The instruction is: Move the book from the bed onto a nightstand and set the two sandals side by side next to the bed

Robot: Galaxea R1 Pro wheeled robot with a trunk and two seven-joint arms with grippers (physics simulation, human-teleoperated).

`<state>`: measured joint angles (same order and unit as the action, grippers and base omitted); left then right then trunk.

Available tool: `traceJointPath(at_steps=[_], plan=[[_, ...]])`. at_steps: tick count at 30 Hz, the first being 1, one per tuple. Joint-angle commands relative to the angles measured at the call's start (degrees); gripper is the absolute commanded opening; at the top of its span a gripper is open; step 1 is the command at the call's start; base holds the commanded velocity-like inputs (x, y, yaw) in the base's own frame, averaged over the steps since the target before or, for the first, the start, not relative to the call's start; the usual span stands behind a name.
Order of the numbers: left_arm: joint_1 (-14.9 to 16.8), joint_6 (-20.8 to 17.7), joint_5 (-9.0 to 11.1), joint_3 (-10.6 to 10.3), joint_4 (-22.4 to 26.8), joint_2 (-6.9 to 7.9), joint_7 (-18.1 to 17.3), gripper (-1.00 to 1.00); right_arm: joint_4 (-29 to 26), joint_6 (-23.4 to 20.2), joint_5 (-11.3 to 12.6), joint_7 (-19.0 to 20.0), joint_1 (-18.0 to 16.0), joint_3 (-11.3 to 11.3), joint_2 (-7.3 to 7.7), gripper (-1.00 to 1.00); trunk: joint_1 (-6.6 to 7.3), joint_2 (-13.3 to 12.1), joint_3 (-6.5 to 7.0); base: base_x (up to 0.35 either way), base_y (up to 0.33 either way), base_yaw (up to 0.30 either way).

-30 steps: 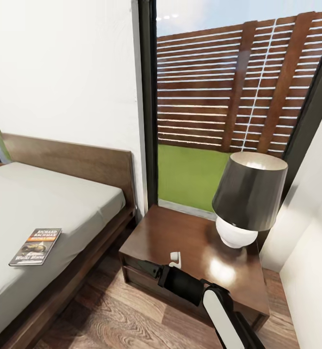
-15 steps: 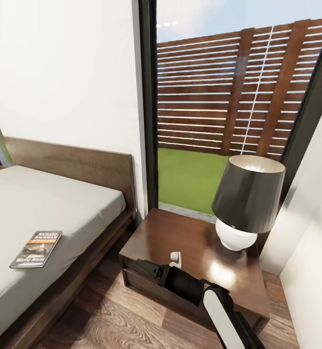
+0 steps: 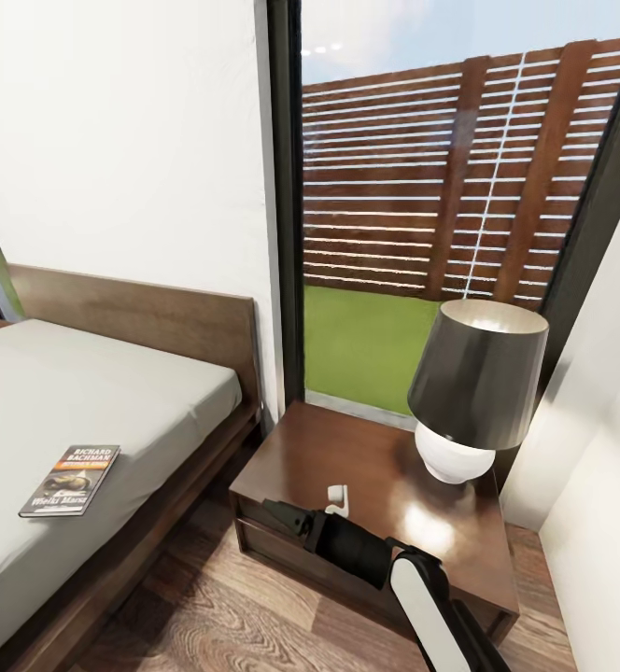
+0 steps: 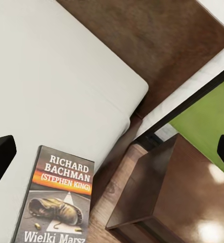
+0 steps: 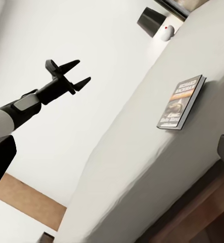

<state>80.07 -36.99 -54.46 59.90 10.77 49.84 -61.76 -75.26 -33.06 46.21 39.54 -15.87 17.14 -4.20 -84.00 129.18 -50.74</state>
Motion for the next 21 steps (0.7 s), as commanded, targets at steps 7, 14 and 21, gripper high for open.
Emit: traceJointPath(at_steps=[7, 14, 21], plan=[[0.09, -0.45, -0.42, 0.48, 0.04, 0.00, -0.26, 1.00, 0.02, -0.29, 0.38, -0.16, -0.03, -0.21, -0.02, 1.00, 0.01, 0.03, -0.05, 0.000, 0.000, 0.000], [0.09, -0.45, -0.41, 0.48, 0.04, 0.00, -0.32, 1.00, 0.02, -0.31, 0.39, -0.24, -0.03, -0.23, -0.02, 1.00, 0.01, 0.03, -0.05, 0.000, 0.000, 0.000], [0.09, -0.45, -0.46, 0.46, 0.04, -0.03, -0.23, 1.00, 0.01, -0.33, 0.43, -0.28, -0.03, -0.14, 0.05, 1.00, 0.01, 0.03, -0.05, 0.000, 0.000, 0.000]])
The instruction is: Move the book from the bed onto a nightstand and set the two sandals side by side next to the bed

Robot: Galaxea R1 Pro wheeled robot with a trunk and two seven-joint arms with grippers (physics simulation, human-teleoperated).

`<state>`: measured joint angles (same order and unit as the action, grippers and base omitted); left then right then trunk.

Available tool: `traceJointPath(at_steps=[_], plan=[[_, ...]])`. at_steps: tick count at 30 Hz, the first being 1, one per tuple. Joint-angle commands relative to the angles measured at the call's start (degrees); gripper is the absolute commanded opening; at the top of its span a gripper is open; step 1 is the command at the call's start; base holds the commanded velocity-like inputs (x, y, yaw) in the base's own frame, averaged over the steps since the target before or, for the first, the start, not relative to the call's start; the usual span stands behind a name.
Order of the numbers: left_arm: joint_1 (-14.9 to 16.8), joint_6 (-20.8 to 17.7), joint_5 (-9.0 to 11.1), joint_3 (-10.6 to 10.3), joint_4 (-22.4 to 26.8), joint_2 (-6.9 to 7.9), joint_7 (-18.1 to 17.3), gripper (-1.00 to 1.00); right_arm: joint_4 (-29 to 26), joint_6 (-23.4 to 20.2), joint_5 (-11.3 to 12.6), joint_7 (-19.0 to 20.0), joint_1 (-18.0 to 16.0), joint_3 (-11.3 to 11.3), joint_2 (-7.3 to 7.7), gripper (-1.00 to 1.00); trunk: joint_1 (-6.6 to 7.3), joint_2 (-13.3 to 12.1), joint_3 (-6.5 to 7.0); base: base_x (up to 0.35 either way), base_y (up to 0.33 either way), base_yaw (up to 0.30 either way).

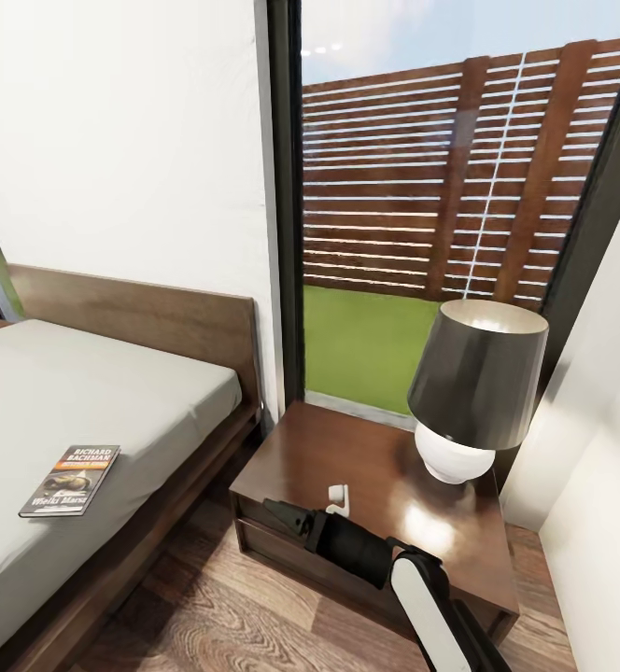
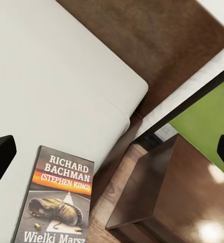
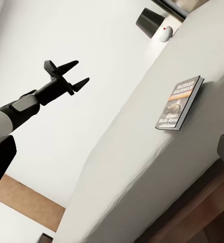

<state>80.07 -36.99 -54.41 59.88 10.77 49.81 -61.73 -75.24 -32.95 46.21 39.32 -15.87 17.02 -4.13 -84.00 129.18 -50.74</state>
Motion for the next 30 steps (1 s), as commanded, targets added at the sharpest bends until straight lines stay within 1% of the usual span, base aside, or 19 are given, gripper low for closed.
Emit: traceJointPath(at_steps=[1, 16, 30], plan=[[0.09, -0.46, -0.51, 0.49, 0.04, 0.00, -0.26, 1.00, 0.00, -0.44, 0.44, -0.07, -0.04, -0.01, -0.01, 1.00, 0.01, 0.03, -0.06, 0.000, 0.000, 0.000], [0.09, -0.46, -0.58, 0.50, -0.04, 0.02, -0.34, 1.00, 0.01, -0.36, 0.52, -0.01, -0.04, -0.57, 0.02, 1.00, 0.01, 0.03, -0.06, 0.000, 0.000, 0.011], [0.09, -0.46, -0.53, 0.50, -0.05, 0.02, -0.52, 1.00, 0.01, -0.36, 0.22, -0.04, -0.04, -0.79, 0.02, 1.00, 0.01, 0.03, -0.06, 0.000, 0.000, 0.164]])
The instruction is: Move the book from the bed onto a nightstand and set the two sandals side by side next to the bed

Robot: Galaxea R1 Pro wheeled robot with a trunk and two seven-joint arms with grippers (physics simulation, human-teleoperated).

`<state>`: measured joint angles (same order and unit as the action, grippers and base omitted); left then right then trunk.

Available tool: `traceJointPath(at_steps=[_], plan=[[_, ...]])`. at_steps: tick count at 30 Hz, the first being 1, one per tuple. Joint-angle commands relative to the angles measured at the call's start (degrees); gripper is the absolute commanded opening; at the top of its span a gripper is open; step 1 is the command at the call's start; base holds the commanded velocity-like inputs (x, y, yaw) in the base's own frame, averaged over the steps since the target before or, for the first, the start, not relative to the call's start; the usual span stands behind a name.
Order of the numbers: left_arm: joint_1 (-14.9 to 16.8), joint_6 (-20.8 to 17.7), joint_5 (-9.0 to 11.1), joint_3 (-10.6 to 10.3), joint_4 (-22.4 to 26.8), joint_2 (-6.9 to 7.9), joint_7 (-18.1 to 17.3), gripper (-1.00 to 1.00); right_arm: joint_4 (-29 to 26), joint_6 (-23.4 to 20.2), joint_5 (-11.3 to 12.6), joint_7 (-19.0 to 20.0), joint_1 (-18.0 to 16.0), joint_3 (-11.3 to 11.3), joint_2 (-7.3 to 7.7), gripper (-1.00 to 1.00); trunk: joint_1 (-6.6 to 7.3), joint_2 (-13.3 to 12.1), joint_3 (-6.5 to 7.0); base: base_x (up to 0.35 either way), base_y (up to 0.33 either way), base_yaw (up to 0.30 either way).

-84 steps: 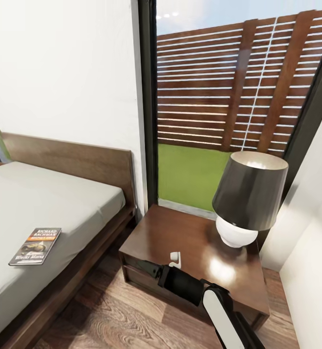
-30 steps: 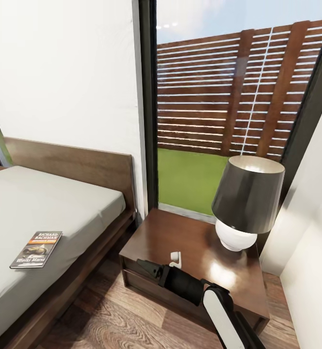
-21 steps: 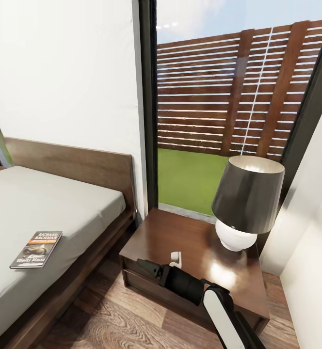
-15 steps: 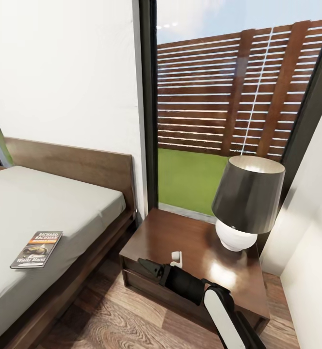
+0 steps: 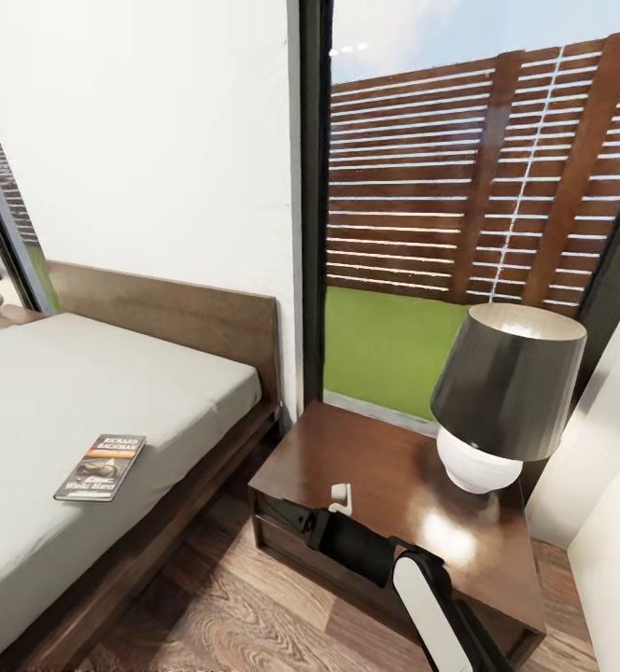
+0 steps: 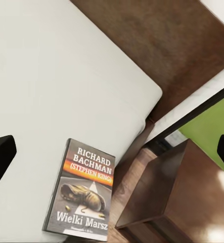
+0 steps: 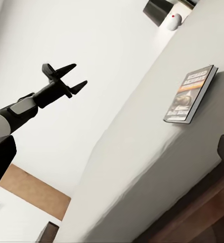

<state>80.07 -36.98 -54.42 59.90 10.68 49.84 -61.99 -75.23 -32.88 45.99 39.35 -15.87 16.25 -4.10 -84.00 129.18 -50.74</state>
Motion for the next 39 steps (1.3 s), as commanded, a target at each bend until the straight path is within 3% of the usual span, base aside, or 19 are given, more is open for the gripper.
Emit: traceJointPath(at_steps=[1, 39], plan=[[0.08, -0.46, -0.52, 0.48, 0.04, 0.00, -0.27, 1.00, 0.00, -0.43, 0.43, -0.08, -0.03, -0.02, -0.01, 1.00, 0.01, 0.03, -0.06, 0.000, 0.000, 0.188], [0.08, -0.40, -0.32, 0.47, 0.04, 0.00, -0.25, 1.00, 0.00, -0.43, 0.51, -0.15, -0.03, -0.26, -0.03, 1.00, 0.01, 0.03, -0.53, 0.000, 0.000, 0.180]])
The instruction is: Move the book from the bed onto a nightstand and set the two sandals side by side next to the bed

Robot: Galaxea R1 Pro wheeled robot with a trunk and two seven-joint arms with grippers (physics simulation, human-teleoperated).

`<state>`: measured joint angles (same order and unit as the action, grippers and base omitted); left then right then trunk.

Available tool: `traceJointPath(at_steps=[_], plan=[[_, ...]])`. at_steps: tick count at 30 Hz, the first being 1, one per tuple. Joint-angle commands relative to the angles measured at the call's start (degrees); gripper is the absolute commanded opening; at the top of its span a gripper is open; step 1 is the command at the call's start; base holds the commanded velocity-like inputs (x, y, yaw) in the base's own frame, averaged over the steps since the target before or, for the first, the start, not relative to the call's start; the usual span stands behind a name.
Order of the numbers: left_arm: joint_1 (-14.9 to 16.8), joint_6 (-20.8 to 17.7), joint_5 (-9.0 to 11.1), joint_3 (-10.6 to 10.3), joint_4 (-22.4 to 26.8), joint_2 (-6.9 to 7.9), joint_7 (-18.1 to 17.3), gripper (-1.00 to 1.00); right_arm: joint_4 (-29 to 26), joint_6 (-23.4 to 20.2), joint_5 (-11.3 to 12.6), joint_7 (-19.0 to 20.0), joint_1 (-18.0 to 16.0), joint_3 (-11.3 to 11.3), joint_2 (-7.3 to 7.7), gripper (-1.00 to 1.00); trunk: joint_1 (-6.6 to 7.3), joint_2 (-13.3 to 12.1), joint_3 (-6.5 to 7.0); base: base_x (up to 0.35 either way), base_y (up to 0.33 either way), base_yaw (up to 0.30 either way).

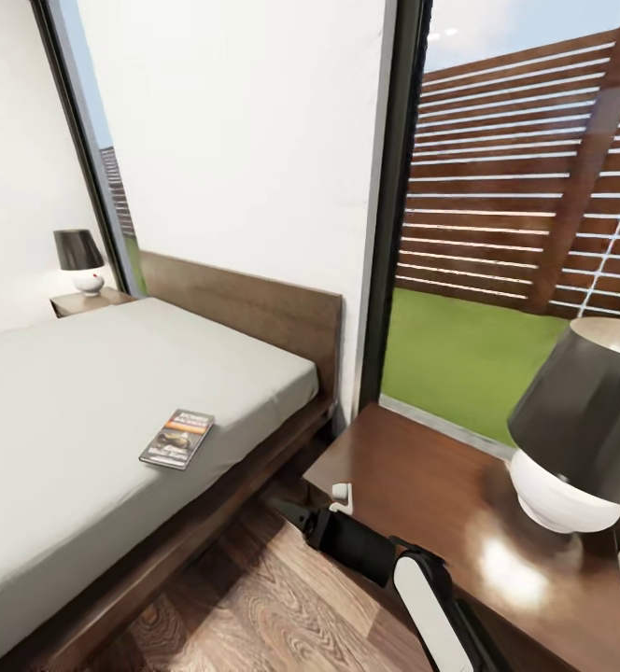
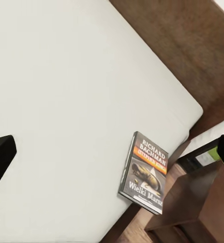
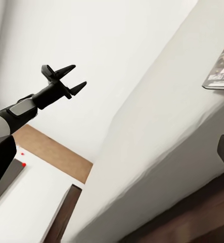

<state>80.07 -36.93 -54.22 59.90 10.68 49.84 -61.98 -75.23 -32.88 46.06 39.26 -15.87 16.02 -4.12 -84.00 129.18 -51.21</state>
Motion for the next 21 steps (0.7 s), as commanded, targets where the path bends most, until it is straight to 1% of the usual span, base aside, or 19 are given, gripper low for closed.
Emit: traceJointPath(at_steps=[1, 16, 21], plan=[[0.09, -0.46, -0.52, 0.48, 0.04, 0.00, -0.26, 1.00, 0.00, -0.43, 0.44, -0.06, -0.03, -0.02, -0.01, 1.00, 0.01, 0.03, -0.08, 0.000, 0.000, 0.174], [0.09, 0.37, -0.71, 0.45, -0.36, -0.09, -0.29, 1.00, 0.00, -0.43, 0.42, -0.18, -0.03, 0.20, -0.03, 1.00, 0.01, 0.03, -0.52, 0.000, 0.000, 0.167], [0.09, 0.43, -0.71, 0.47, -0.39, -0.09, -0.32, 1.00, 0.01, -0.43, 0.59, -1.02, -0.03, 0.45, -0.08, 1.00, 0.01, 0.03, -0.66, 0.000, 0.000, 0.111]])
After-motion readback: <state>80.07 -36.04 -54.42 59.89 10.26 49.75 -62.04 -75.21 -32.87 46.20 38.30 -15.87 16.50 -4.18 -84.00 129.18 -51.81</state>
